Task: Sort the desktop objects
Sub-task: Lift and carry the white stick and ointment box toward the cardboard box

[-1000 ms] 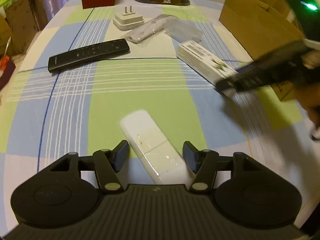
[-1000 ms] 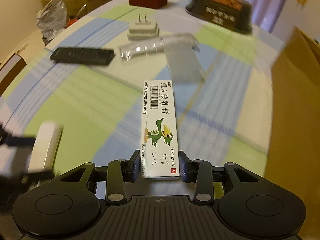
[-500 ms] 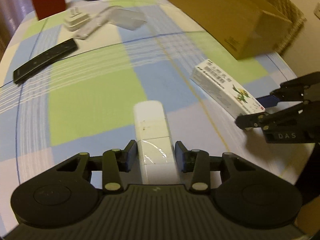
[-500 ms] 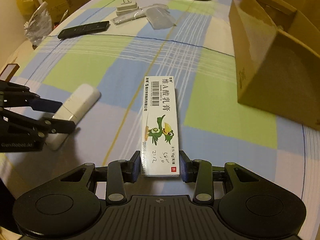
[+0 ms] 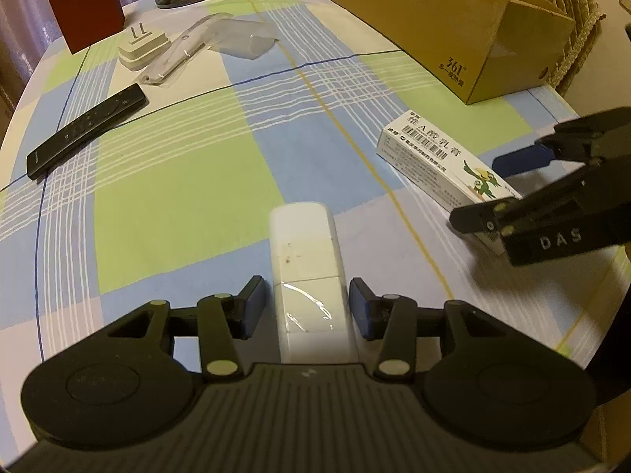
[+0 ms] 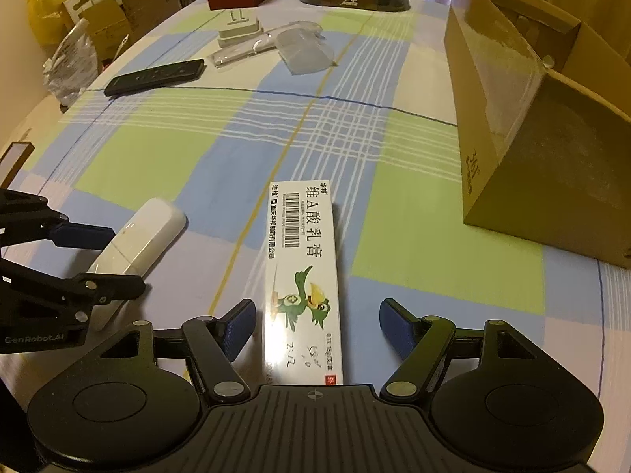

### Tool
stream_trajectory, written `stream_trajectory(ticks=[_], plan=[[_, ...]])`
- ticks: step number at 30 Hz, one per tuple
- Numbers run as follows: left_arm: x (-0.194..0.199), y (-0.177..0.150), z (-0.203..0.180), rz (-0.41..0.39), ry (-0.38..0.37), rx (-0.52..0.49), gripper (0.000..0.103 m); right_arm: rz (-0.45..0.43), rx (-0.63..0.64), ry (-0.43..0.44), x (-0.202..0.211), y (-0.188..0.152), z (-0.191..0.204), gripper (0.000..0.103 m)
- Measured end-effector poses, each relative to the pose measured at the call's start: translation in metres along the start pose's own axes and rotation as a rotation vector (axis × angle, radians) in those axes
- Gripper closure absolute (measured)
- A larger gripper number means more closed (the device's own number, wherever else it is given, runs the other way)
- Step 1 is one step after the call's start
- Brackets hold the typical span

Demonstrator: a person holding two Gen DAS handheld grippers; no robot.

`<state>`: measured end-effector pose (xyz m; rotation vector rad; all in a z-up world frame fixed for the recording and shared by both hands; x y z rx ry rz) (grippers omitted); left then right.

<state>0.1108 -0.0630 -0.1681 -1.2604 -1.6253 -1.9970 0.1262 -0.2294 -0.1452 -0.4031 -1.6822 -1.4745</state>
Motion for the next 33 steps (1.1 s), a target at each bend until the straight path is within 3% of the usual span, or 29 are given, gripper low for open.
stream_trajectory(ticks=[5, 7, 9, 10, 21, 33], plan=[[0.000, 0.000, -0.001, 0.012, 0.003, -0.011, 0.062, 0.009, 0.013, 0.017, -0.003, -0.002, 0.002, 0.031], [0.001, 0.000, -0.001, 0.016, 0.007, -0.008, 0.067, 0.011, 0.017, 0.023, -0.002, -0.003, 0.003, 0.049], [0.002, -0.001, -0.001, 0.018, 0.013, 0.000, 0.067, 0.011, 0.025, 0.022, -0.001, -0.004, 0.003, 0.054], [0.003, -0.001, -0.001, 0.020, 0.016, 0.004, 0.068, 0.010, 0.029, 0.022, 0.000, -0.005, 0.003, 0.065], [0.015, 0.004, -0.008, 0.009, -0.003, 0.014, 0.068, -0.008, -0.007, 0.009, 0.023, -0.003, -0.003, 0.066], [0.037, 0.043, -0.021, -0.055, -0.010, -0.002, 0.068, -0.077, -0.073, -0.007, 0.069, 0.017, -0.012, 0.066]])
Point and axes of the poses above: each gripper's, at about its wrist camera, not at the fingertips, and x roughly against the way its jaws point, z to its left, y to its top, the point moved 5 cm from there along -x, roughly the way its jaws point, and after that the axes turned 13 degrees about -z, right-handed, at the moved point
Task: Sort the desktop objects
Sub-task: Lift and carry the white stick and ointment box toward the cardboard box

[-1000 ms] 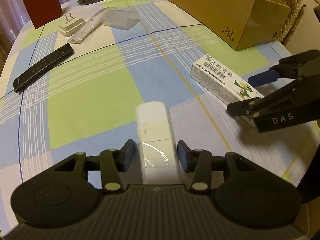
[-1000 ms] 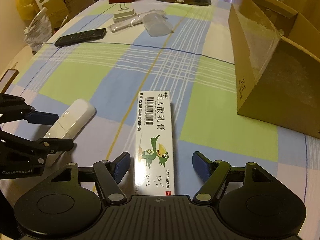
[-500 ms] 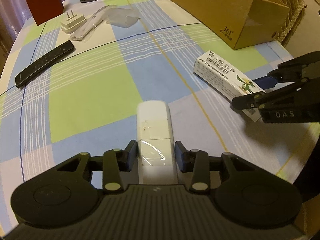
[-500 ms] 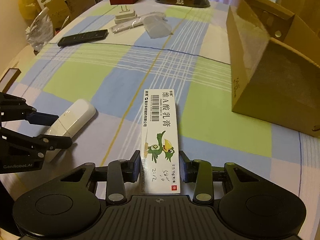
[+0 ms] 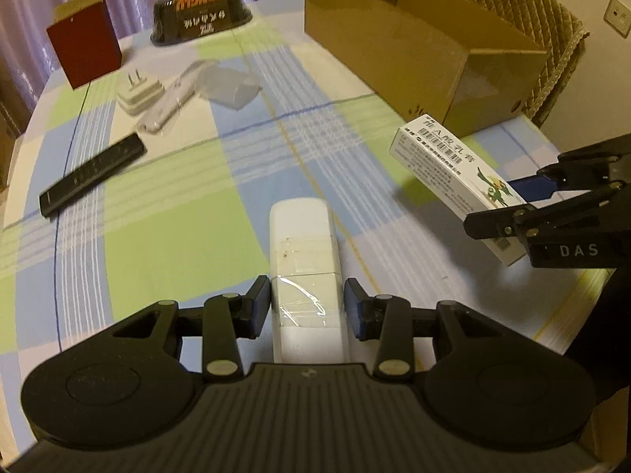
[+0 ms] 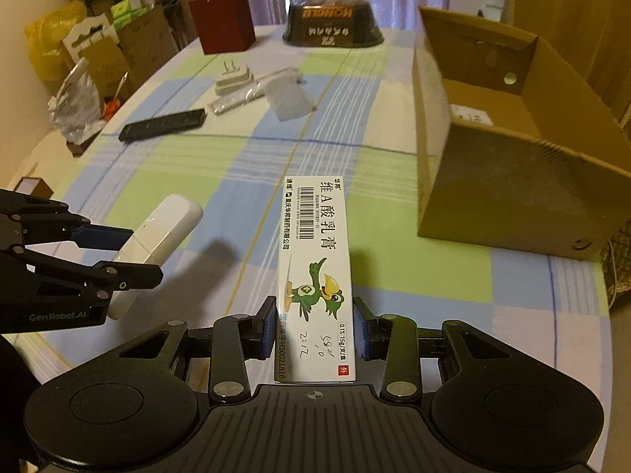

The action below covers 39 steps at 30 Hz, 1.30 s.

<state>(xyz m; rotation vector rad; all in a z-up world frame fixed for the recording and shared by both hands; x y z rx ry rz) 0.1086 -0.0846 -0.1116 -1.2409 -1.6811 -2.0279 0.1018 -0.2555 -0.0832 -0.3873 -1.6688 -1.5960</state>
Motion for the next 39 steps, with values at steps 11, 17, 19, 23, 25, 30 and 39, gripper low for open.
stream_trajectory(ticks=[11, 17, 19, 23, 25, 30, 39], plan=[[0.009, 0.040, -0.012, -0.051, -0.016, -0.034, 0.068, -0.060, -0.014, -0.025, 0.025, 0.024, -0.015, 0.066], [0.011, 0.072, -0.027, -0.092, -0.038, -0.058, 0.068, -0.097, -0.025, -0.046, 0.038, 0.046, -0.030, 0.066], [0.011, 0.084, -0.034, -0.105, -0.046, -0.068, 0.068, -0.109, -0.026, -0.056, 0.041, 0.054, -0.037, 0.066], [0.009, 0.112, -0.046, -0.137, -0.066, -0.083, 0.068, -0.134, -0.040, -0.070, 0.047, 0.070, -0.054, 0.066], [0.007, 0.126, -0.053, -0.152, -0.076, -0.094, 0.068, -0.150, -0.049, -0.079, 0.051, 0.079, -0.064, 0.066], [-0.004, 0.158, -0.069, -0.181, -0.105, -0.114, 0.068, -0.183, -0.056, -0.113, 0.059, 0.101, -0.091, 0.066], [-0.031, 0.202, -0.100, -0.204, -0.147, -0.176, 0.068, -0.211, -0.078, -0.169, 0.059, 0.129, -0.143, 0.066]])
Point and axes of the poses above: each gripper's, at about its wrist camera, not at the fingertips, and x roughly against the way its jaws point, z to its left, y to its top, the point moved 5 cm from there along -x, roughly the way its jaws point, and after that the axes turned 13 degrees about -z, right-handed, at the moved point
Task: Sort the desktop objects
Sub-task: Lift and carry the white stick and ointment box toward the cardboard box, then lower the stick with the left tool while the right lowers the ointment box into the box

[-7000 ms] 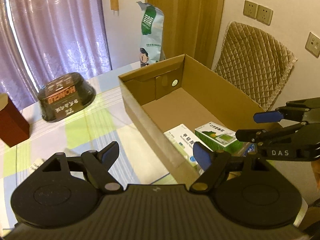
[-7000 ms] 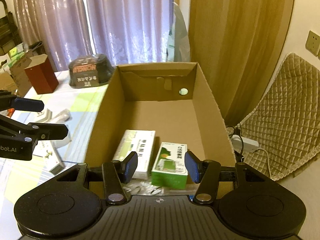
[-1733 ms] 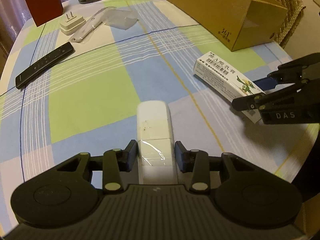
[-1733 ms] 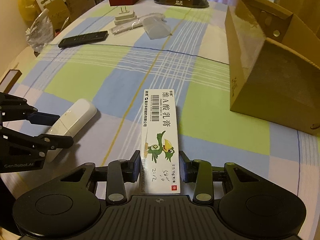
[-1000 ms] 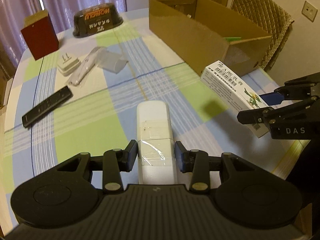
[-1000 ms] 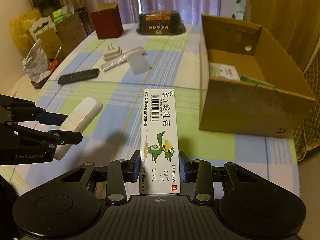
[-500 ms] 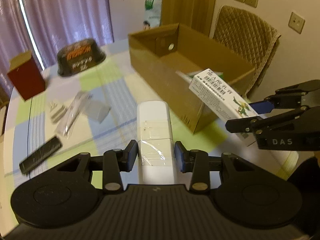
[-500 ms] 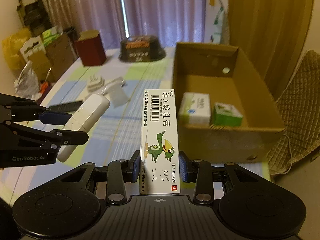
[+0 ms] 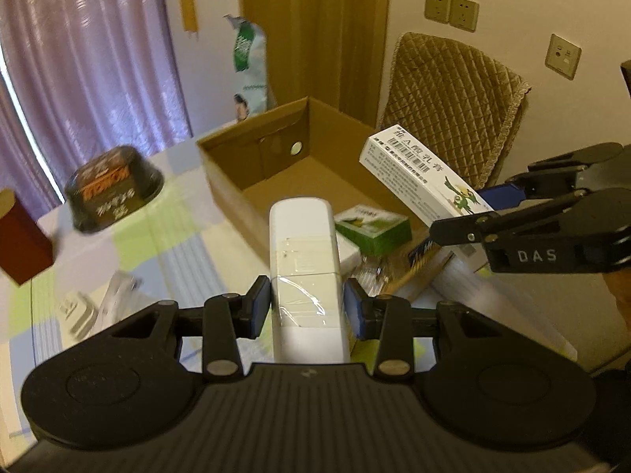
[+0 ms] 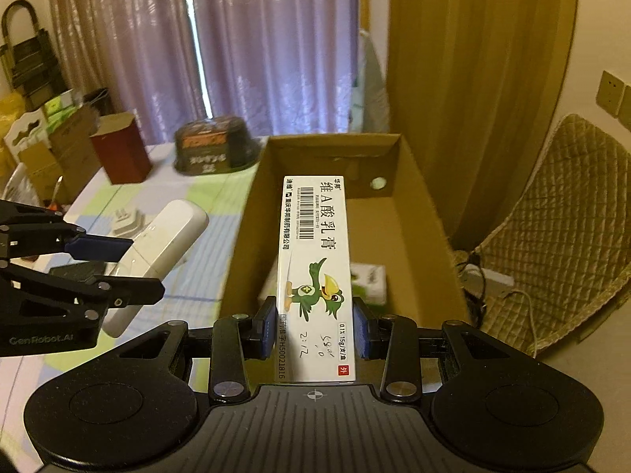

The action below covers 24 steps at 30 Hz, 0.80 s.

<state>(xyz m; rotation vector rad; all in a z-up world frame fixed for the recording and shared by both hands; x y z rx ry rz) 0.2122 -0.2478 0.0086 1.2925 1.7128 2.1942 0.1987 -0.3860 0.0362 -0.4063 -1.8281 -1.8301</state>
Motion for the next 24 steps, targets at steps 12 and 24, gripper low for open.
stream_trajectory(ticks=[12, 24], plan=[[-0.070, 0.040, -0.009, -0.005, -0.056, -0.015, 0.068, 0.035, -0.025, -0.051, -0.049, 0.011, -0.053, 0.066], [-0.120, 0.030, -0.007, 0.043, -0.072, -0.020, 0.068, 0.104, -0.063, -0.049, -0.090, -0.008, -0.070, 0.066]])
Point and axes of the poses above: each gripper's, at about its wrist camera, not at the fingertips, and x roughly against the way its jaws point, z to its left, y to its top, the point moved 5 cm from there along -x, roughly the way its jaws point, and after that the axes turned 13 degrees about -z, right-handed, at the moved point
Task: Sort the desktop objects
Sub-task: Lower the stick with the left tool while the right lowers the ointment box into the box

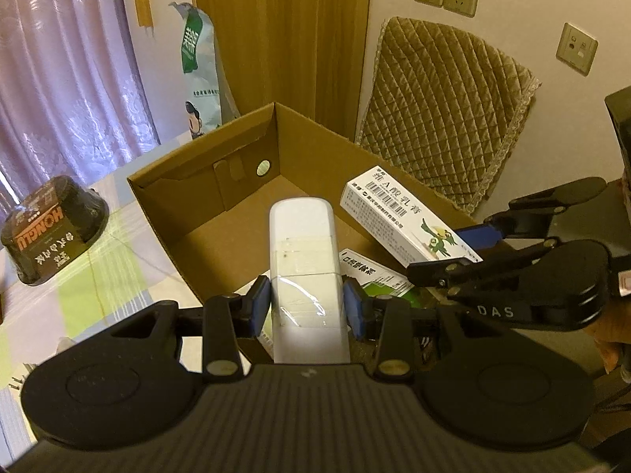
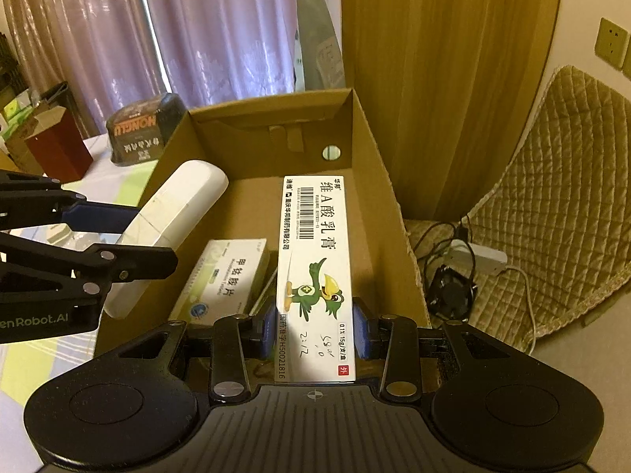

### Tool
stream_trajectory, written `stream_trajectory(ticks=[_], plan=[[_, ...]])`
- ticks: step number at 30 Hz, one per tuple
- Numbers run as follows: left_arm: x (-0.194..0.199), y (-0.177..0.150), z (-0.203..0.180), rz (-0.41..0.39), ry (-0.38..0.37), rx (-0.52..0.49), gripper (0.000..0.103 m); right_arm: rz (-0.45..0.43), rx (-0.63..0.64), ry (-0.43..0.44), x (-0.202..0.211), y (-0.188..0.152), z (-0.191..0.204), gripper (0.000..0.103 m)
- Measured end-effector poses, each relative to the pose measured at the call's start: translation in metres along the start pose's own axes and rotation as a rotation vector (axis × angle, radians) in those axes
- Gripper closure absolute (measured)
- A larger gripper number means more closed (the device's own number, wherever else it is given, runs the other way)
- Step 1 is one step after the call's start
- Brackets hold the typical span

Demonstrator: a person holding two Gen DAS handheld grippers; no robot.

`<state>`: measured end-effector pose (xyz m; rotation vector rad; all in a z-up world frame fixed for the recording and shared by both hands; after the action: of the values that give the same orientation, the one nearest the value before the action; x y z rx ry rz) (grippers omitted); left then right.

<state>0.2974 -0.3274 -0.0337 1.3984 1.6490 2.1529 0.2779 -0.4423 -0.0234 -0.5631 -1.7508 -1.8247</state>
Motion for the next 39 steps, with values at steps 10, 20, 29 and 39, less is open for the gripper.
stream_trajectory(ticks=[10, 20, 29, 39], plan=[[-0.023, -0.007, -0.001, 0.024, -0.007, -0.010, 0.068, 0.021, -0.005, 0.002, -0.020, -0.002, -0.001, 0.066], [-0.036, -0.020, 0.003, 0.053, 0.007, -0.010, 0.068, 0.036, -0.002, 0.012, -0.032, -0.006, 0.003, 0.065], [-0.037, -0.021, 0.007, 0.051, 0.022, 0.002, 0.067, 0.044, 0.002, 0.014, -0.034, -0.008, 0.006, 0.065], [-0.030, -0.020, 0.012, 0.048, 0.030, 0.004, 0.067, 0.043, 0.006, 0.016, -0.034, -0.005, 0.010, 0.065]])
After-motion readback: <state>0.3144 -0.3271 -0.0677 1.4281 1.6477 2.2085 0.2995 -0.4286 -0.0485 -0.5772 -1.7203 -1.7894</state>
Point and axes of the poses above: each gripper's, at about its wrist camera, not at the fingertips, and x roughly against the way its jaws point, z to its left, y to its top, the point moved 5 cm from there along -x, roughly the way its jaws point, and after that the axes turned 13 degrees about -z, right-handed, at the moved point
